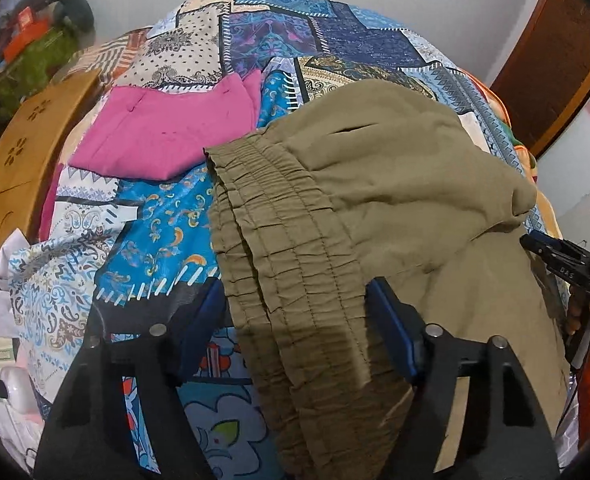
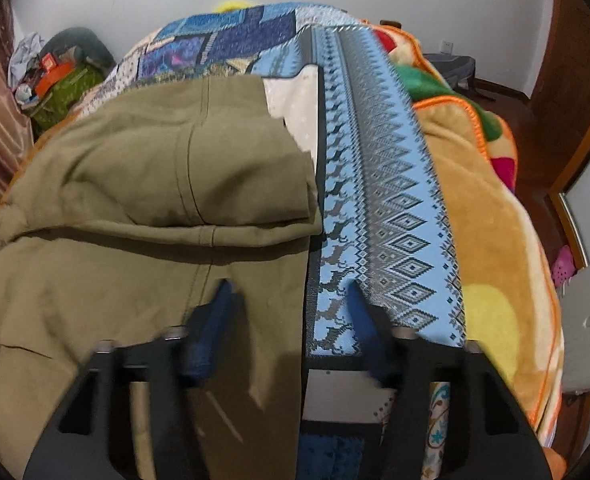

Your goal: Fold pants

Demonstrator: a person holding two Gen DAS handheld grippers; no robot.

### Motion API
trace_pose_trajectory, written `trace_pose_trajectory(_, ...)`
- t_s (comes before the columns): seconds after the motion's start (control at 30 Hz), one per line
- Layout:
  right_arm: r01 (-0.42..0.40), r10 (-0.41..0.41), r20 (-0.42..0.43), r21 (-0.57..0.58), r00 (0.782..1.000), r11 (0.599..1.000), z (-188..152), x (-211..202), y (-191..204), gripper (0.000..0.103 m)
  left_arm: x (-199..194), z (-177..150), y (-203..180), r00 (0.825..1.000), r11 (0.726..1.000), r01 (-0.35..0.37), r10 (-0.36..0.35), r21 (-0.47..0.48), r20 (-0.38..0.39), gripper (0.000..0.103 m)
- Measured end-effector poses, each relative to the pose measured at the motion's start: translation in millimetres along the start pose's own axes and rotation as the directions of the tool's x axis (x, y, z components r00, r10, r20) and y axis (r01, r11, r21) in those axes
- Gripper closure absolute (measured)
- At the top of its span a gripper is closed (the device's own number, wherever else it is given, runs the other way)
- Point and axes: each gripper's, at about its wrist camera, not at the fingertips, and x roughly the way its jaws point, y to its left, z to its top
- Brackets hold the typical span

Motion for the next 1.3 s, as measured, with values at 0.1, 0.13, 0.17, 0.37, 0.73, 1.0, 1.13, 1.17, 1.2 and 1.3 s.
trace_pose_trajectory(0.1,0.015,-0.015,0.001,-0.050,1.000,0.999,-0.2,-0.4,8.5,0.077,0.2,0.8,0.9,1.000,1.000,0.000,0.000,0.022,-0.001,0.030)
trace_pose_trajectory(0.13,0.011,-0.011,-0.003,-0.061,1.000,0.998,2.2,0.0,8.6,0.085,-0.1,1.4,0.8,1.000,0.999,-0.005,0.005,0.037,0.001,0.031)
trace_pose_trajectory(0.17,0.020,-0.021,-0.004,-0.072,1.000,0.997,1.3,0.3,9.8,0.087,0.0,2.3,0.8,1.000,0.999,-0.010,0.010,0.051,0.002,0.032)
trace_pose_trajectory(0.37,0.036,-0.038,-0.021,-0.099,0.999,0.994,-5.0,-2.0,11.4,0.094,2.9,6.9,4.3,0.998,0.994,-0.055,0.053,0.099,0.022,0.033)
trace_pose_trajectory(0.73,0.026,-0.028,-0.021,-0.084,0.999,0.996,-1.6,-26.1,20.2,0.070,-20.6,13.2,-1.7,0.993,0.984,-0.108,0.102,0.141,0.052,0.031)
trace_pose_trajectory(1.0,0.021,-0.013,0.120,-0.066,0.993,0.998,38.0,-36.2,16.1,0.043,-7.4,39.3,5.1,1.000,0.998,-0.004,0.002,0.069,0.022,0.027)
trace_pose_trajectory(1.13,-0.009,0.015,0.099,-0.061,0.995,0.998,50.5,-7.8,11.0,0.043,18.5,36.3,6.5,0.999,0.999,0.006,-0.004,0.046,-0.041,0.024)
trace_pose_trajectory(1.17,-0.021,0.026,0.087,-0.057,0.996,0.998,51.6,-0.8,10.7,0.043,23.5,33.8,5.4,0.999,0.999,0.008,-0.006,0.050,-0.050,0.023)
trace_pose_trajectory(1.2,-0.043,0.047,0.067,-0.049,0.997,0.998,53.8,10.1,8.4,0.043,26.4,31.3,4.4,0.999,0.999,0.014,-0.011,0.052,-0.048,0.022)
trace_pose_trajectory(1.3,-0.099,0.100,0.039,-0.026,0.994,0.995,52.5,25.9,6.7,0.057,26.3,29.4,4.8,0.999,0.998,0.023,-0.022,0.052,-0.037,0.021)
